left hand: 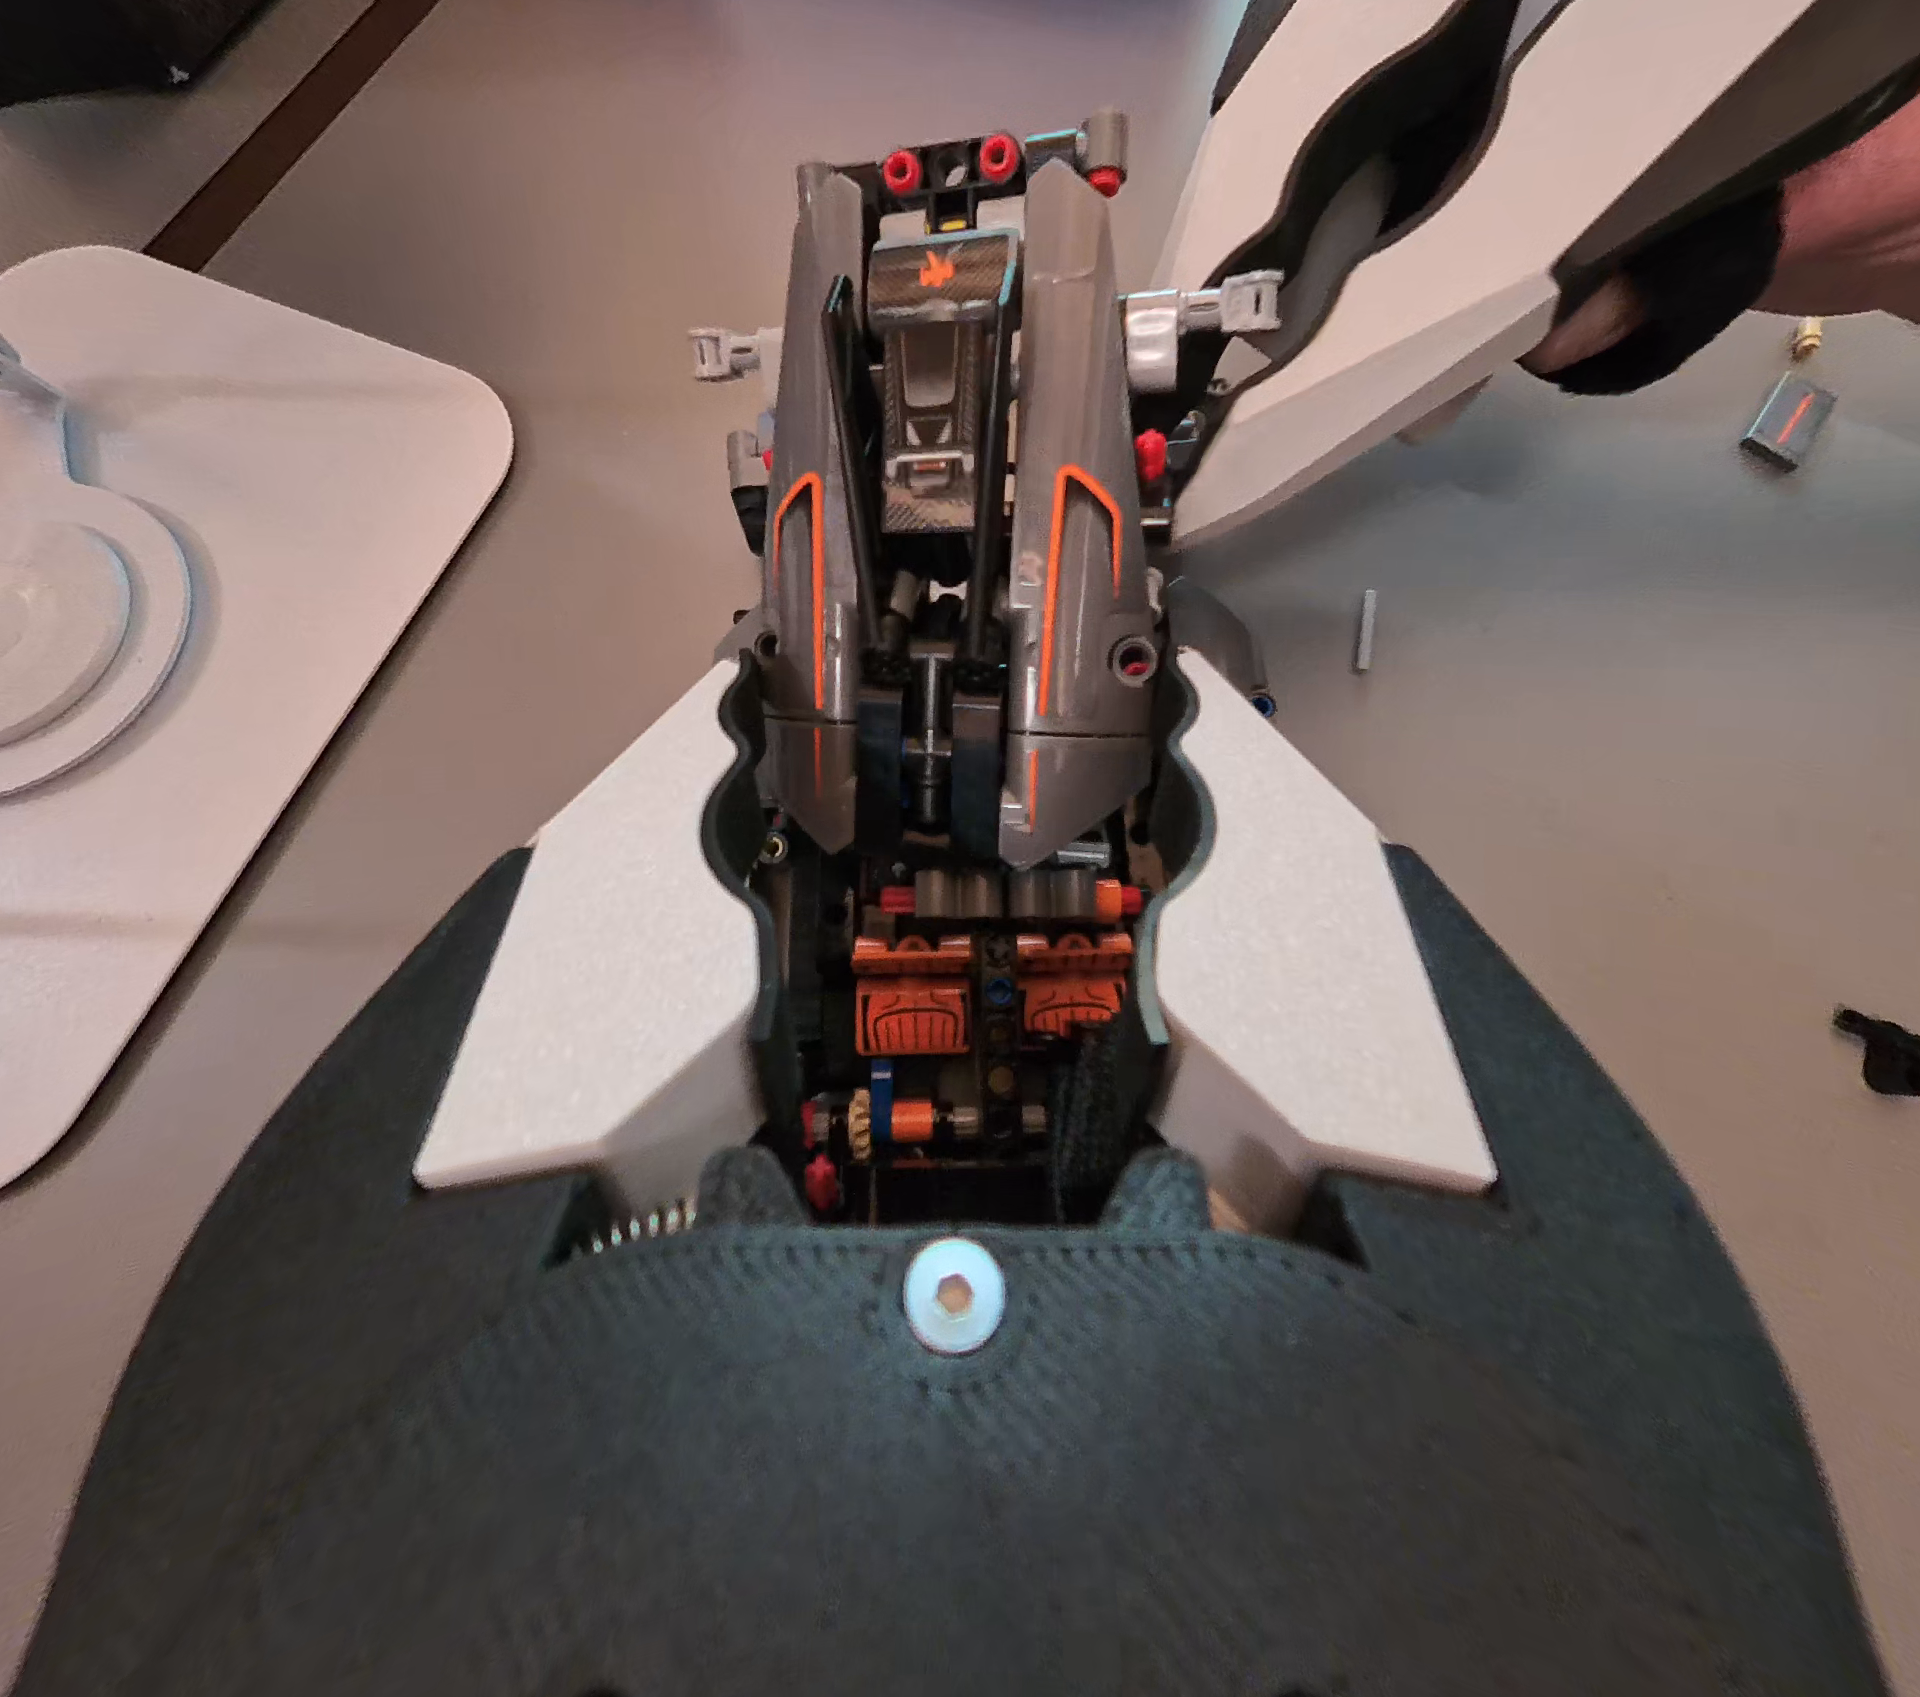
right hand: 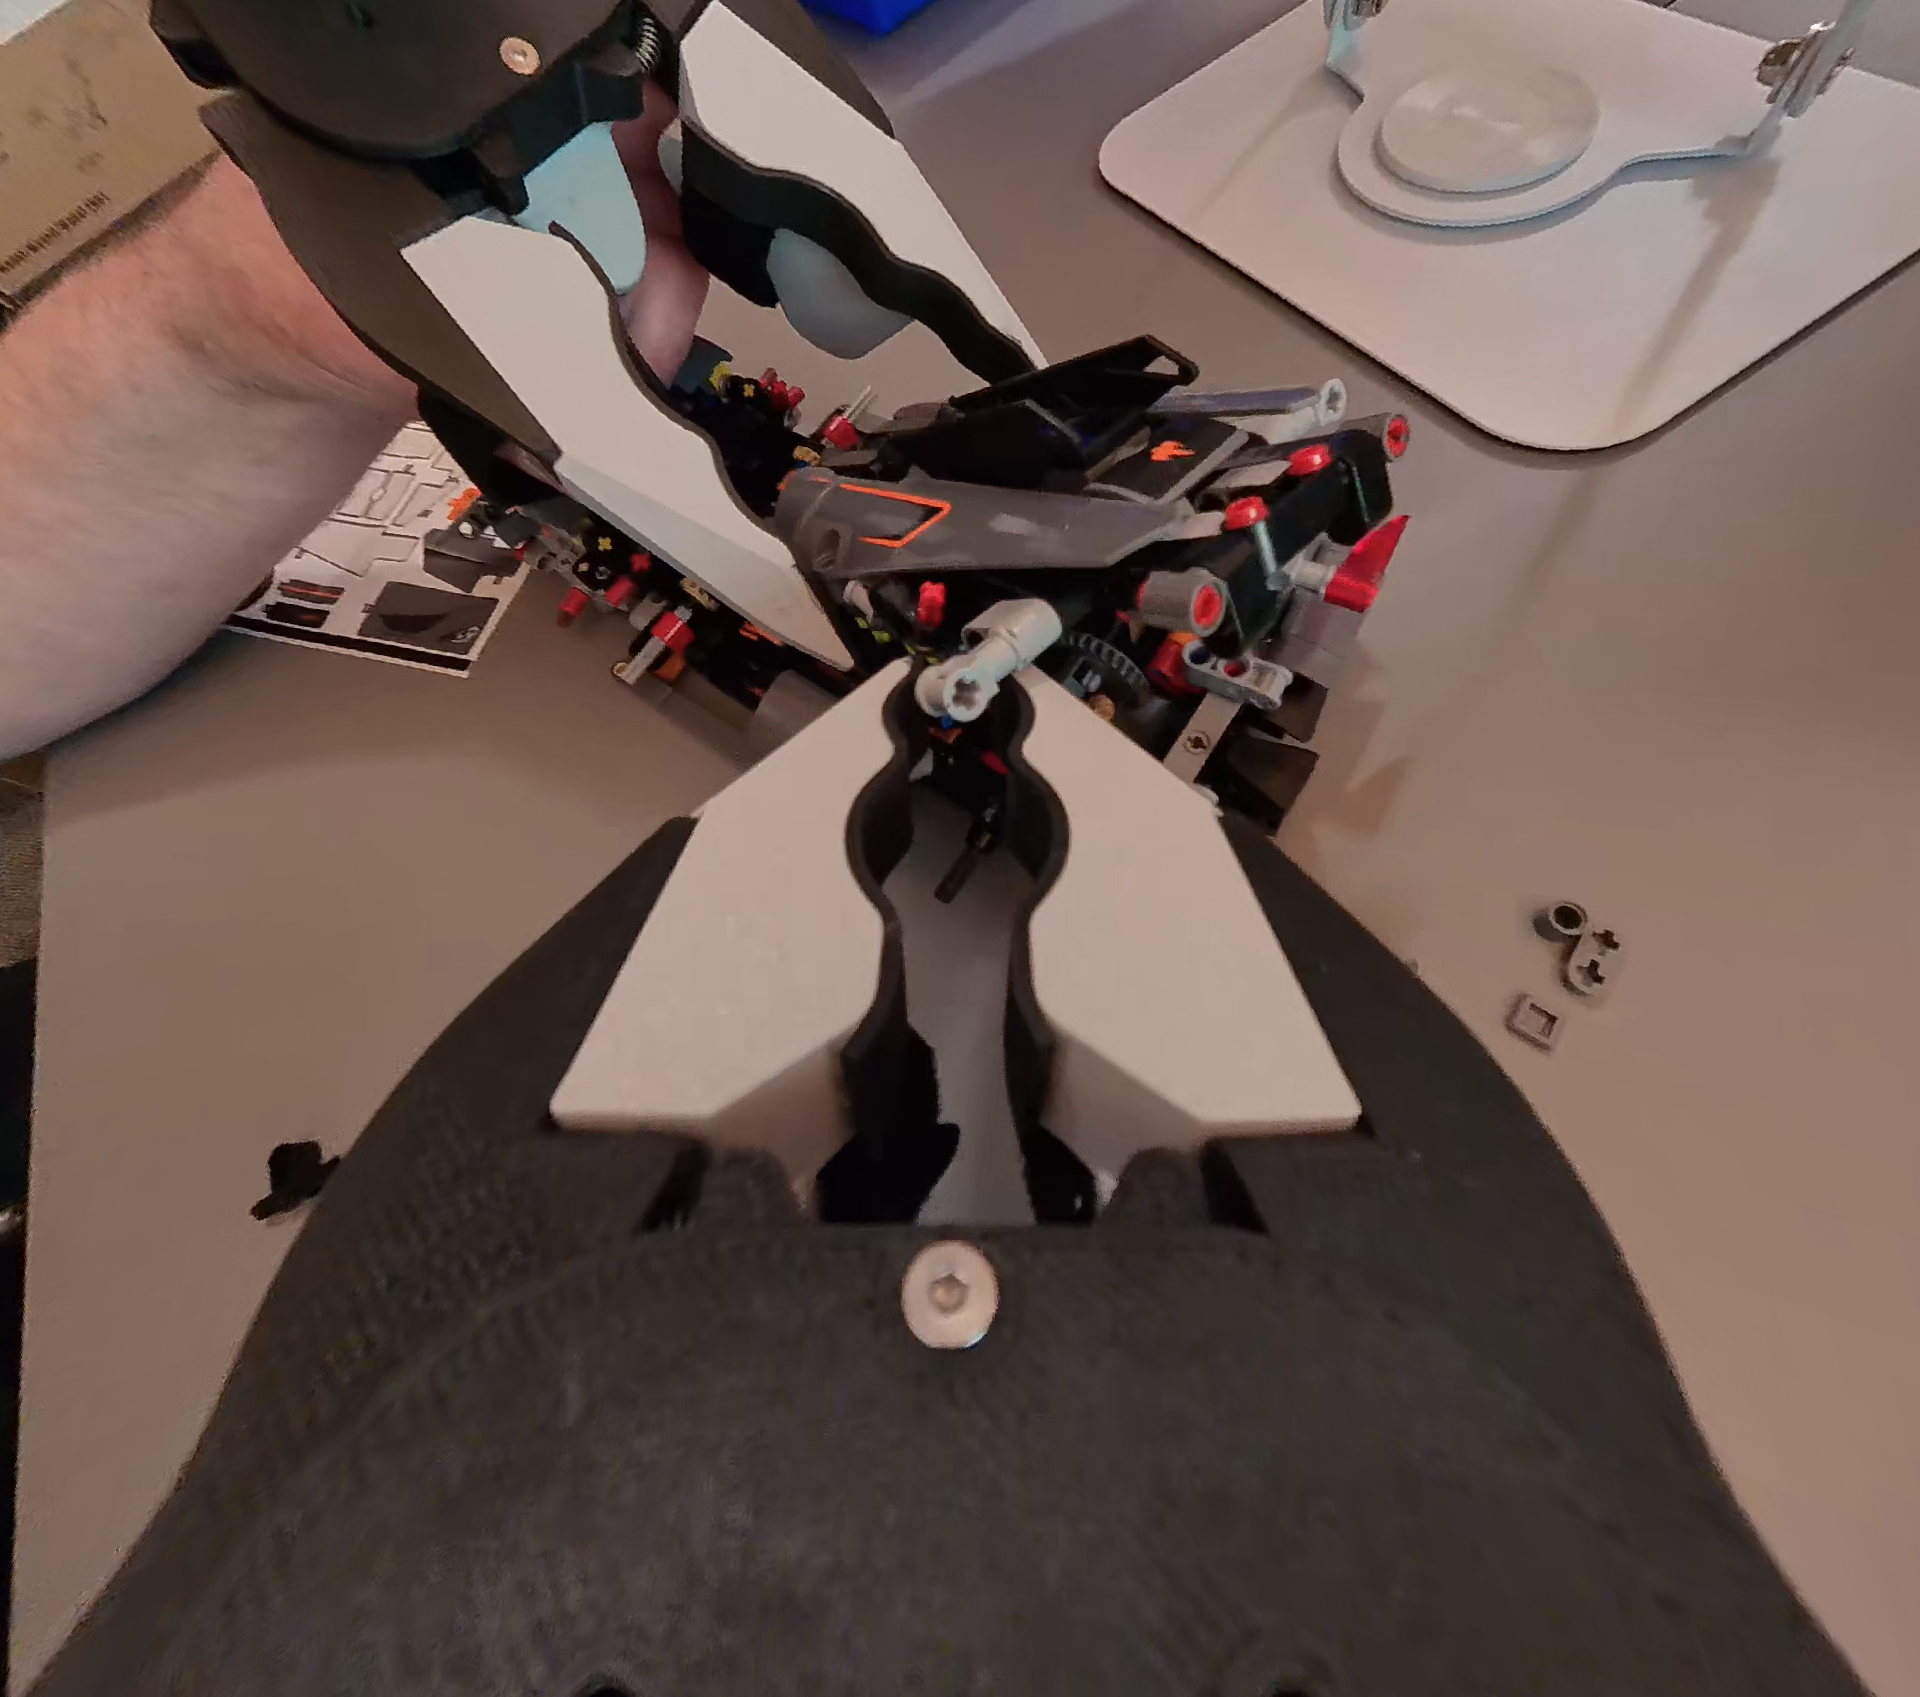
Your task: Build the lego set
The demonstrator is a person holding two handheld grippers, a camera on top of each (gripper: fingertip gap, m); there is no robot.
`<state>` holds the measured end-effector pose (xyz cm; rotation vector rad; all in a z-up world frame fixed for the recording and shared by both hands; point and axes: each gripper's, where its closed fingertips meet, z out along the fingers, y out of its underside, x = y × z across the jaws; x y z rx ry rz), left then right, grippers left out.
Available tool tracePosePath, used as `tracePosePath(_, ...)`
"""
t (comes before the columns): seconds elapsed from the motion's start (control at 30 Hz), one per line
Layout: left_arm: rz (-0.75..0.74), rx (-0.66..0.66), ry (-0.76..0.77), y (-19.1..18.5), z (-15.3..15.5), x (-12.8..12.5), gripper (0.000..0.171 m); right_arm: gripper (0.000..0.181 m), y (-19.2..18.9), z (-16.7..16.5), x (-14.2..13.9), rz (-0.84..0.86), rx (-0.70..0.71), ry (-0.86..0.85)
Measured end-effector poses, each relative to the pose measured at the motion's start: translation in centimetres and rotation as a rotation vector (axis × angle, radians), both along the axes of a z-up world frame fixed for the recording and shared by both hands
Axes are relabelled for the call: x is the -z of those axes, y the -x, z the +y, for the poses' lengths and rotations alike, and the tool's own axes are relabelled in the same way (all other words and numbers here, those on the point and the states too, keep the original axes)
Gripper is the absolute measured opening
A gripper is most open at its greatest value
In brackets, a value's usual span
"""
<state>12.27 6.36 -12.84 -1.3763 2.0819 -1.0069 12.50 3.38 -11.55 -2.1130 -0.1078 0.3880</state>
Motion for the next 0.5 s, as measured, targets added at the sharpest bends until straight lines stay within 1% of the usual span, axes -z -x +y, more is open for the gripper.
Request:
tracePosePath(0.2, -0.001, 0.0, 0.002, 0.0, 0.01, -0.02, 0.073, 0.007, -0.1, 0.14, -0.14, -0.013, 0.011, -0.01)
tracePosePath(0.47, -0.005, -0.001, 0.01, 0.0, 0.04, -0.13, 0.073, 0.007, 0.32, 0.32, -0.53, 0.106, 0.02, -0.029)
tracePosePath(0.5, -0.004, -0.001, 0.009, 0.0, 0.02, -0.12, 0.073, 0.007, 0.32, 0.31, -0.49, 0.102, 0.018, -0.028)
